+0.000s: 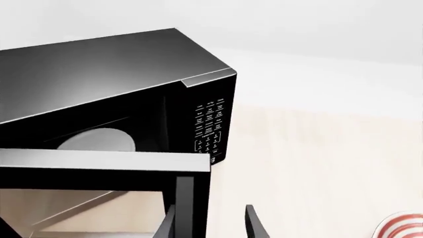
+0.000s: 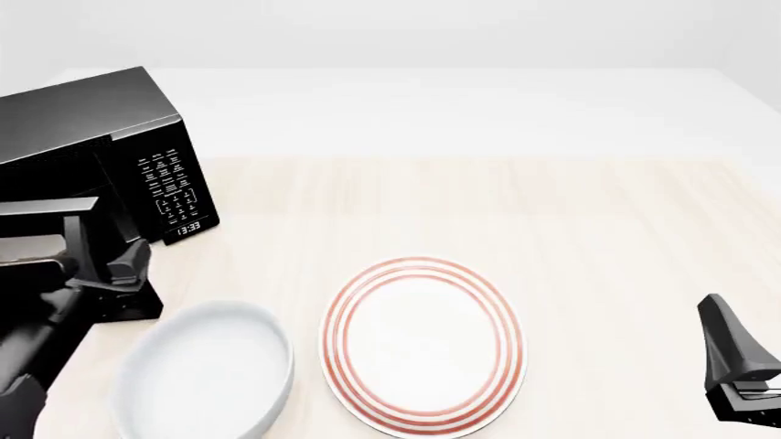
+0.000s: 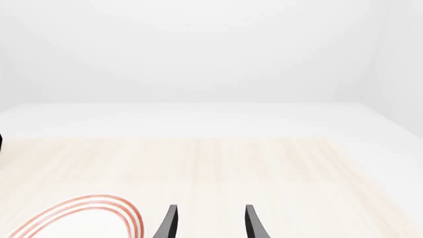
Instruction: Open the microwave.
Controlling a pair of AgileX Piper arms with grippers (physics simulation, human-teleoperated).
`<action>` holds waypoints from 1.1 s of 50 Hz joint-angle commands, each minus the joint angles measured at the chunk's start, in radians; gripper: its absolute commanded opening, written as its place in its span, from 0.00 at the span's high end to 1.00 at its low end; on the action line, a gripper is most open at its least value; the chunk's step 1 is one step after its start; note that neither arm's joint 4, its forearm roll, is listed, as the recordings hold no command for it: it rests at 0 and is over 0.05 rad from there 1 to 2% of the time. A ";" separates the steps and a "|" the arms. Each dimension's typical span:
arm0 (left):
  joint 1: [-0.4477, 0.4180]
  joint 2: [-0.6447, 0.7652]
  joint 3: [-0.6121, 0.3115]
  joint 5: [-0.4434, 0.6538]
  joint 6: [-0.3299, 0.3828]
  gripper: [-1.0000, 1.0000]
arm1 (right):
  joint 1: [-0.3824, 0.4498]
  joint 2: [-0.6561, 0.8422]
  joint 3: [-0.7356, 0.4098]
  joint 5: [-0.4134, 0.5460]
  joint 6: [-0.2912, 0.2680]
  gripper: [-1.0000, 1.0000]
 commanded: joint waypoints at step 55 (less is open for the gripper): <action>0.039 -0.506 0.031 0.343 0.014 0.00 | 0.000 0.000 0.000 0.000 0.000 0.00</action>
